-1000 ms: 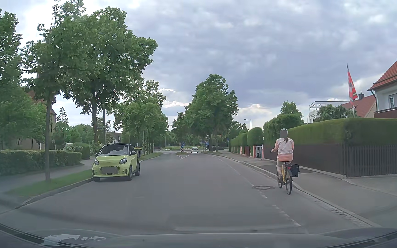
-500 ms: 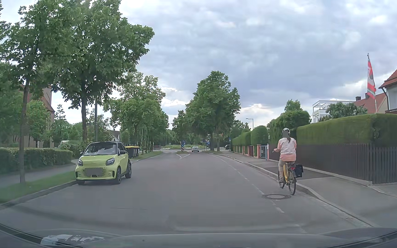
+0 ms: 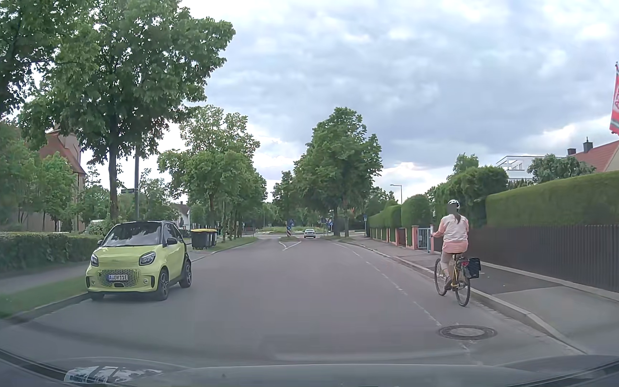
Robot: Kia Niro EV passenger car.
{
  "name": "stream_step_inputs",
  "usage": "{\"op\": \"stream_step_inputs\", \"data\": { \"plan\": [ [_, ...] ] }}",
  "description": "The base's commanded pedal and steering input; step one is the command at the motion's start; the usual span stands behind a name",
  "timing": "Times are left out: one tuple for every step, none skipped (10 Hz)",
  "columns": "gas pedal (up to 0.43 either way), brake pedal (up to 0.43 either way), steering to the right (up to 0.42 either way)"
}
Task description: Follow the waypoints while adhering to traffic rules and regulations
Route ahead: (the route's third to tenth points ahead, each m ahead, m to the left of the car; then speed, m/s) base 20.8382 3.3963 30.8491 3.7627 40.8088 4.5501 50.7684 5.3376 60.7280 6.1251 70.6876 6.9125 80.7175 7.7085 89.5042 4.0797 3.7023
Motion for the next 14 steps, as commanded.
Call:
{"op": "stream_step_inputs", "data": {
  "plan": [
    [0.079, 0.018, -0.050],
    [0.087, 0.018, -0.052],
    [0.098, 0.018, -0.057],
    [0.110, 0.018, -0.067],
    [0.110, 0.018, -0.075],
    [0.110, 0.018, -0.078],
    [0.110, 0.018, -0.079],
    [0.110, 0.024, -0.081],
    [0.110, 0.018, -0.081],
    [0.118, 0.018, -0.079],
    [0.118, 0.018, -0.073],
    [0.138, 0.018, -0.064],
    [0.150, 0.018, -0.060],
    [0.150, 0.018, -0.059]
  ]
}}
